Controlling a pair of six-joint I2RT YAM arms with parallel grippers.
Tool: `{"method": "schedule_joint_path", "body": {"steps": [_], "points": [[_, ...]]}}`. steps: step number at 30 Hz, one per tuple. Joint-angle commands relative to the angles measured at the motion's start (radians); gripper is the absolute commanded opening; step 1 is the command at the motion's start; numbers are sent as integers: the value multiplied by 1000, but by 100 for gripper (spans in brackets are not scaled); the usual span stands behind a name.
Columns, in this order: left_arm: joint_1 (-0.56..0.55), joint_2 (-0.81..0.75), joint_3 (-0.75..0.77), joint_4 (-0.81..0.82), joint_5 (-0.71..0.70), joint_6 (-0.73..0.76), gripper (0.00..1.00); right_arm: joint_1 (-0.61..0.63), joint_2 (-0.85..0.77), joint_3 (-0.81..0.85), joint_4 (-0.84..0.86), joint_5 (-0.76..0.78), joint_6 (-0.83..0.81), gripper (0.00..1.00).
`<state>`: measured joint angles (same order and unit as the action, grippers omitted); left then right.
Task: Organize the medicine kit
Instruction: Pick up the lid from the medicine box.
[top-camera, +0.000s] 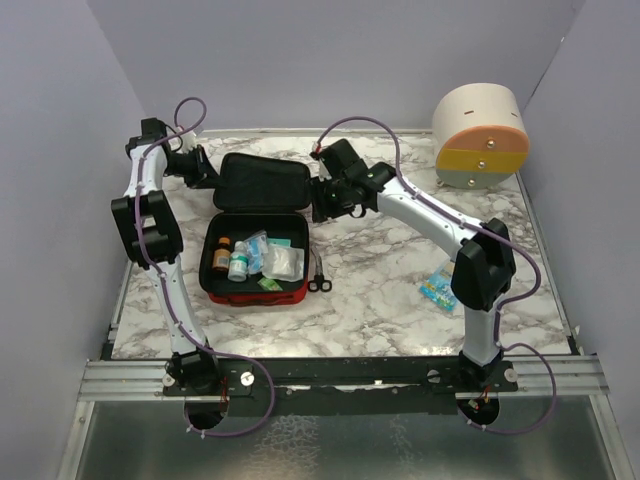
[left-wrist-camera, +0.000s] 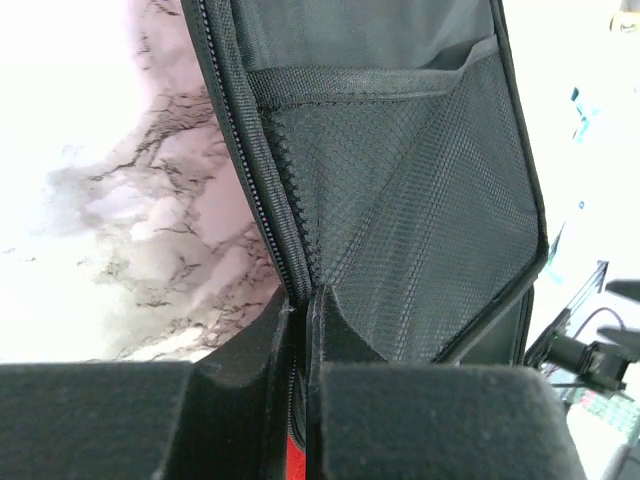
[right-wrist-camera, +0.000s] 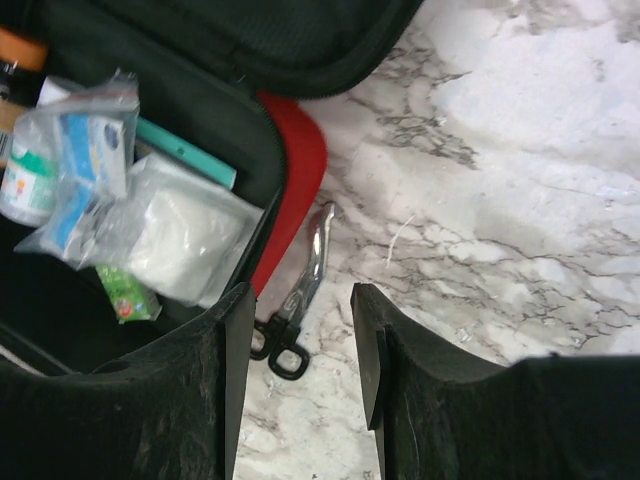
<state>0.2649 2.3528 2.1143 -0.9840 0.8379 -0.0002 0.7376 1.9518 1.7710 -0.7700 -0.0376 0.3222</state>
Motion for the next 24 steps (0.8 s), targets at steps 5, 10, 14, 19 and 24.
{"method": "schedule_joint_path", "body": {"steps": [5, 10, 14, 19, 24], "points": [[-12, -181, -47, -39, 114, 204, 0, -171, 25, 0, 156, -118, 46, 45], [-15, -211, -32, -41, 133, 236, 0, -270, 123, 46, 290, -328, 43, 45], [-18, -227, -9, -44, 141, 247, 0, -304, 242, 181, 349, -512, 22, 45], [-18, -250, -4, -58, 142, 277, 0, -323, 347, 319, 441, -708, 39, 45], [-18, -270, -21, -75, 147, 313, 0, -362, 386, 333, 555, -782, 110, 45]]}}
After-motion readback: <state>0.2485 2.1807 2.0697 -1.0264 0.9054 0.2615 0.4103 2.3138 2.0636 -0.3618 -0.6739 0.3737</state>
